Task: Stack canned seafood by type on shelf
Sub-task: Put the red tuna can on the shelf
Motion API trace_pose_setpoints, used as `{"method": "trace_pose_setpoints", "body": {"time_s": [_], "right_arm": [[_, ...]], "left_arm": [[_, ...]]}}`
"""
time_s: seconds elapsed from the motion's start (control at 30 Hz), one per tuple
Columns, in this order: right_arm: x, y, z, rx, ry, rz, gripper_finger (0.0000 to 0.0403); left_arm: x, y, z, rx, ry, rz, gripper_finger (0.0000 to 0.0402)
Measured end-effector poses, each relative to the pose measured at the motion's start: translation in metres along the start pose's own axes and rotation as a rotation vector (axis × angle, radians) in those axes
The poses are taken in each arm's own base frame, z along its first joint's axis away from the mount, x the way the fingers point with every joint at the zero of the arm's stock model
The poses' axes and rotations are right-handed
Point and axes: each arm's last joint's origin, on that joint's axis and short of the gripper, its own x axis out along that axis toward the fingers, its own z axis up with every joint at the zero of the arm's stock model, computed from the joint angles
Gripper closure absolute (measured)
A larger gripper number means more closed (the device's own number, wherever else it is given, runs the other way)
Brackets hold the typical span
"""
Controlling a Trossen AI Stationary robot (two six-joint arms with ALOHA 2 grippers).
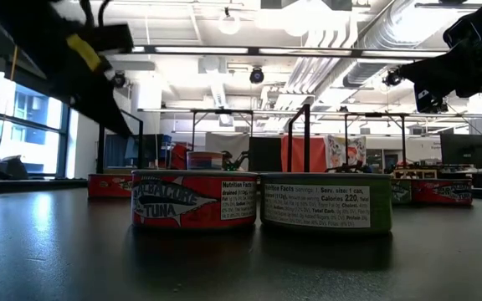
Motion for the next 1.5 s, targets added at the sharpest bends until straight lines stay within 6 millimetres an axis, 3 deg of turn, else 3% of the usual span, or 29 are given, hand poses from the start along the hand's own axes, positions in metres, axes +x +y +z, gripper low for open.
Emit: {"method": "trace_pose_setpoints", "body": {"time_s": [0.1,0.23,0.57,0.87,1.1,1.5], "right_arm": [[0.0,0.0,0.0,0.0,0.0,0.0,0.0402],[0.0,0.0,0.0,0.0,0.0,0.0,0.0402],[0.0,0.0,0.0,0.0,-0.001,0.0,0.0402],[0.0,0.0,0.0,0.0,0.0,0.0,0.0402],[0.0,0.0,0.0,0.0,0.0,0.0,0.0402],[0.0,0.0,0.0,0.0,0.0,0.0,0.0402]], "left_arm": [[0.015,0.004,-0.01,0.006,-0.01,-0.016,0.0214],[0.031,0.007,-0.018,0.114,-0.077,-0.041,0.0217],[0.051,0.024,-0.034,0.18,-0.041,0.012,0.0255],[0.066,0.018,-0.04,0.269,-0.006,-0.001,0.0321],[0.062,0.005,-0.033,0.323,-0.019,-0.066,0.0394],[0.037,-0.028,0.004,0.404,-0.112,-0.254,0.0401]]}}
